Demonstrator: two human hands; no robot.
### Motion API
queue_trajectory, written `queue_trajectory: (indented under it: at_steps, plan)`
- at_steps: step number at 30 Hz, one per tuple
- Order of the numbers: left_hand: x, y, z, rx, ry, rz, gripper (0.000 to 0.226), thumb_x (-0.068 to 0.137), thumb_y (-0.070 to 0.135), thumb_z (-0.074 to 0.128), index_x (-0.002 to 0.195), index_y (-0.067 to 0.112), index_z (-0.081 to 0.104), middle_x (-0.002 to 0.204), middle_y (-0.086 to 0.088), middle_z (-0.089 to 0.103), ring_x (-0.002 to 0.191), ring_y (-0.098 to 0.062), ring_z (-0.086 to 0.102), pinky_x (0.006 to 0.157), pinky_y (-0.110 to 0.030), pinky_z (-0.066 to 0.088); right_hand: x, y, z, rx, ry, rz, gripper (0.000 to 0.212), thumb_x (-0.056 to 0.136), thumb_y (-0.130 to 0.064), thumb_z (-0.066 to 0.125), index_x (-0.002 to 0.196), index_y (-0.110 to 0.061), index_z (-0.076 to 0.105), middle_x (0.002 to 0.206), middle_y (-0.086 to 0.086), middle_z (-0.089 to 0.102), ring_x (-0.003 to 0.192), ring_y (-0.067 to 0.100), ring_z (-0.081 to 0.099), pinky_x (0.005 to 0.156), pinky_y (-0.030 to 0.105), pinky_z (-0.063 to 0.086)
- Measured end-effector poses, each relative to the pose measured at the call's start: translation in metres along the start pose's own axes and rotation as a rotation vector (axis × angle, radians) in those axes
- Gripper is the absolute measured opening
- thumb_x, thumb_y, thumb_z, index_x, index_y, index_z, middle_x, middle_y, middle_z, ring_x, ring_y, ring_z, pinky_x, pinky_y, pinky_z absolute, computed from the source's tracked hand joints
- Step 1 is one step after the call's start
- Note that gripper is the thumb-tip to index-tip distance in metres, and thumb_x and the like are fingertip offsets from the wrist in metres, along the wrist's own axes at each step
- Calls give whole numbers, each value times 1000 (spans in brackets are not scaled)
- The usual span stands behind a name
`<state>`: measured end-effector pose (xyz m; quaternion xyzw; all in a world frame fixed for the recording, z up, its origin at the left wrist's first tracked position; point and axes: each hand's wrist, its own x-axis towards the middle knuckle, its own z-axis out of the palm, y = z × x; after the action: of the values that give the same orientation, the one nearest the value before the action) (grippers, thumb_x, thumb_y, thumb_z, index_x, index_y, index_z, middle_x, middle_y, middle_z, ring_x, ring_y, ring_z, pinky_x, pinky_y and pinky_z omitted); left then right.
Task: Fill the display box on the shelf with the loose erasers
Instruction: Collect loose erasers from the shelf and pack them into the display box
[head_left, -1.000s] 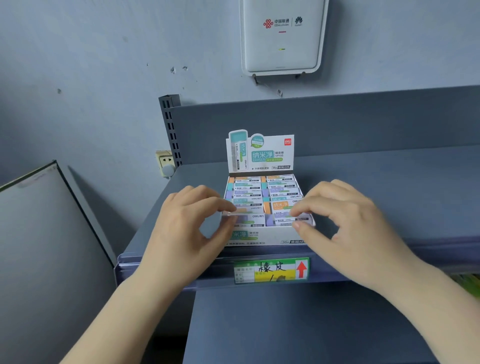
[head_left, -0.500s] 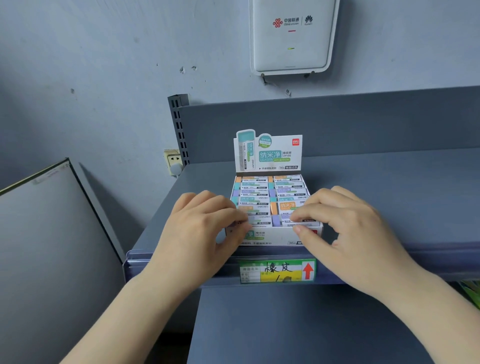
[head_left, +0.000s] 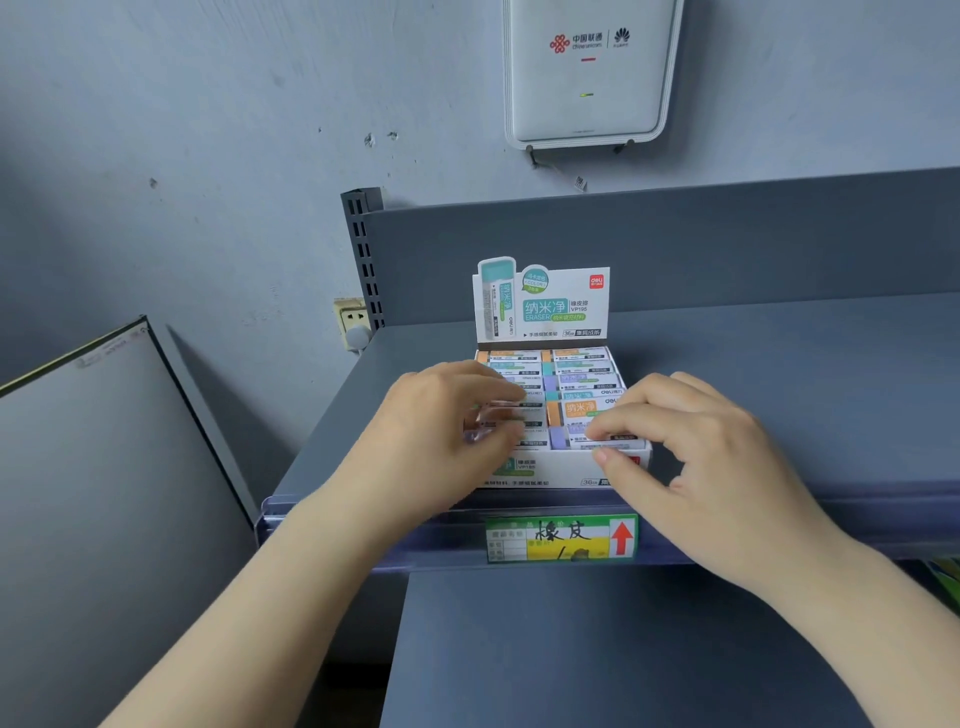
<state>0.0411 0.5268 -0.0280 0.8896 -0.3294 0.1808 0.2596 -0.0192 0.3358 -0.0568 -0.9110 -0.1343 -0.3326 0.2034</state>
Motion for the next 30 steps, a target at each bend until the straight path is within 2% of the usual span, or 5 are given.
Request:
queue_trajectory:
  at_steps: [4,17,20,27,30]
  plan:
    - [15,-6,0,-46,-111,-87,21,86,23,61,104,21,71,111,13,65,92,1,53,69,0,37,0,-2,-1,14,-6,7,20,75,-30,57,83,-18,72,84,-9,65,87,-6,38,57,5,32]
    - [50,-13,6,211,-132,-125,29,93,22,47,116,20,64,123,-1,64,112,-24,57,94,-34,48,0,0,-1,70,-27,20,26,76,-36,54,87,-20,72,88,-14,61,92,-7,41,66,-4,38]
    - [59,-16,11,316,-196,-90,28,93,21,43,104,12,67,109,-8,69,101,-28,60,89,-35,47,1,0,-3,76,-32,19,25,76,-35,54,88,-21,72,88,-16,60,90,-6,44,52,1,36]
    - [62,-17,9,308,-205,-81,30,93,27,46,116,25,65,119,2,67,107,-22,60,90,-33,48,3,2,-3,84,-36,11,24,76,-35,53,86,-22,72,83,-24,50,91,1,48,50,4,37]
    - [57,-16,8,175,-69,-96,28,92,20,49,114,19,67,115,0,69,101,-19,63,84,-23,48,4,3,-3,92,-29,17,25,77,-35,53,87,-22,72,82,-24,50,89,-2,46,60,7,33]
